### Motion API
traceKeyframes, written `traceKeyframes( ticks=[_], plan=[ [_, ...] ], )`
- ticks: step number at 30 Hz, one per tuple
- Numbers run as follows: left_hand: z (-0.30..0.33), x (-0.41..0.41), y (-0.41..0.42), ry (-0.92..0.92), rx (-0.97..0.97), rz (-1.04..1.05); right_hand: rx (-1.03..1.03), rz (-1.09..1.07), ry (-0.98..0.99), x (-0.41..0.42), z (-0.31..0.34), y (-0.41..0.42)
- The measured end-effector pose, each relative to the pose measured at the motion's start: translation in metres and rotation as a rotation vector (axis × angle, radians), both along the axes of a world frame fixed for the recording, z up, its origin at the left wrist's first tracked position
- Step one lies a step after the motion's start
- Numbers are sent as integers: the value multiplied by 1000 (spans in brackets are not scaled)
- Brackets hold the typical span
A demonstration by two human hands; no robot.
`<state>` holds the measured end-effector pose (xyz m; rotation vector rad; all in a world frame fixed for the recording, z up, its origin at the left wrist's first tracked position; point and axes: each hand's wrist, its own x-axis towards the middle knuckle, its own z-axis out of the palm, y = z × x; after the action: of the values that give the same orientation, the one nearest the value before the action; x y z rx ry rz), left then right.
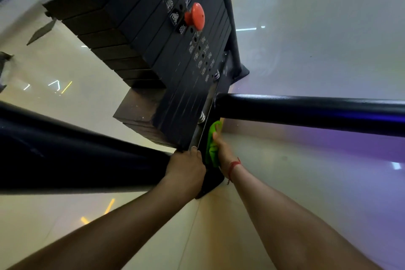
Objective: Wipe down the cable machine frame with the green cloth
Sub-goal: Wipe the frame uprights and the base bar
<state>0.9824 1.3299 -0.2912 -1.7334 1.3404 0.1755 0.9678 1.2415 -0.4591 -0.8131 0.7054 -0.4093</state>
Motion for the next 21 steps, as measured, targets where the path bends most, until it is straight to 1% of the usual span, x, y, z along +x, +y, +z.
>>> traceKeyframes(
  ticks=[2,4,6,9,11,13,15,18,21],
  plan=[
    [10,-5,5,-24,-1,-58,45,-35,7,0,6,6],
    [17,-7,7,-36,-12,-69,69,-87,-58,-1,10,26],
    [22,-7,7,-41,-26,-77,32,-91,-110,-7,13,47],
    [31,-7,13,-60,-9,-105,-26,-74,-11,-13,10,51],
    [37,-7,19,-74,2,-129,7,-75,70,-14,10,53],
    [43,-6,22,-87,-8,-157,47,-150,103,-14,17,68],
    [50,-7,25,-75,-28,-166,61,-255,71,-10,27,93],
    [57,-9,29,-73,-53,-208,56,-371,-55,-13,40,126],
    [65,-6,36,-93,-48,-227,24,-377,29,-22,36,137]
  ],
)
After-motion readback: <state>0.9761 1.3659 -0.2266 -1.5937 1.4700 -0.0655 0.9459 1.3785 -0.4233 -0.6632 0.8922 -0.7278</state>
